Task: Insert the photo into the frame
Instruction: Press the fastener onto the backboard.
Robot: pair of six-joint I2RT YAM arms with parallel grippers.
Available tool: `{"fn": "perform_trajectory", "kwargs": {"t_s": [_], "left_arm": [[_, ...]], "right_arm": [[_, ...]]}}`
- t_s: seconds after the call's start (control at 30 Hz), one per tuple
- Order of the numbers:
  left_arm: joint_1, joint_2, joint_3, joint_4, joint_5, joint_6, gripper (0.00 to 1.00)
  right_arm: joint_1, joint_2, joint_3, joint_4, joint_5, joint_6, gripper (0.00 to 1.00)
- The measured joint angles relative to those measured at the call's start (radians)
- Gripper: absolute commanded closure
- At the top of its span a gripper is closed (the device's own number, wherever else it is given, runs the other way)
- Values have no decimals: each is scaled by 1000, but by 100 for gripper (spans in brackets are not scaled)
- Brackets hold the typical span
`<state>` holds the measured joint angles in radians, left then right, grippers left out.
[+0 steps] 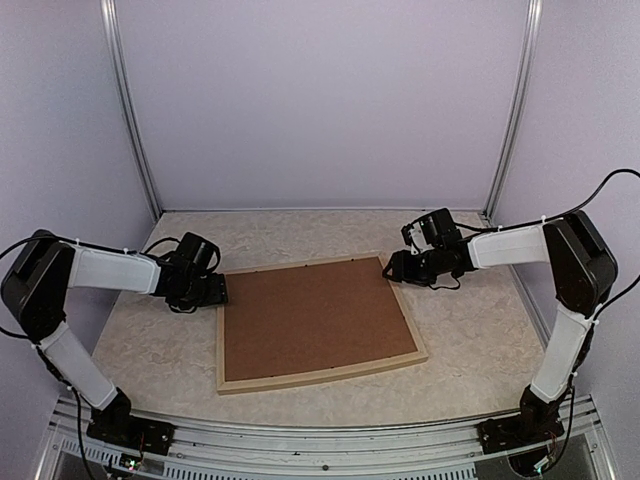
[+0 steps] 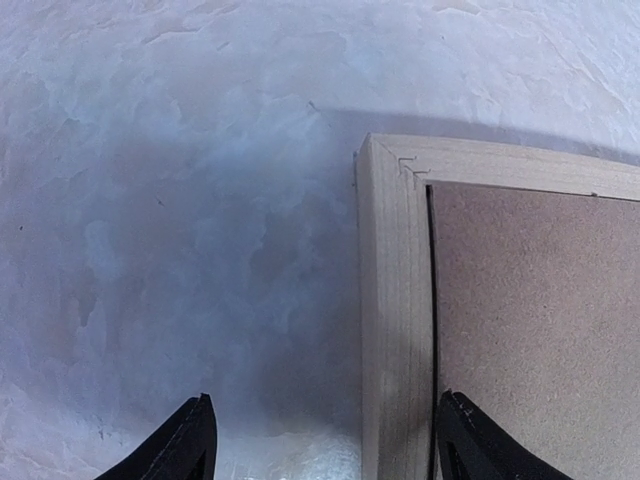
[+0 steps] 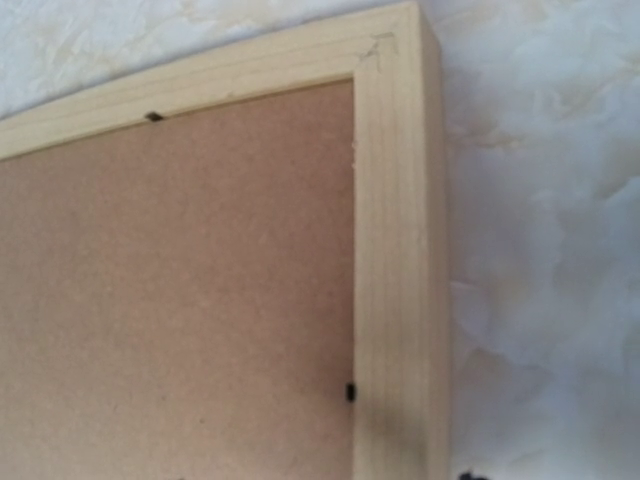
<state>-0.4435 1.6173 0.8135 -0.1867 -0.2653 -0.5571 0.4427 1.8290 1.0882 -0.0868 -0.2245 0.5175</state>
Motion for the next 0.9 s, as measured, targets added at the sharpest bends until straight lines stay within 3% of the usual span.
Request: {"fn": "perform_trajectory", "kwargs": {"t_s": [0.57,0.9], "left_arm": [[29,-132,-119,40,0,-34,23],[30,-86,-119,51,37,-34,24]], "right_arm": [[-2,5,-13,2,-4,-1,42],[-8,5,-24,2,-7,-1,42]]}}
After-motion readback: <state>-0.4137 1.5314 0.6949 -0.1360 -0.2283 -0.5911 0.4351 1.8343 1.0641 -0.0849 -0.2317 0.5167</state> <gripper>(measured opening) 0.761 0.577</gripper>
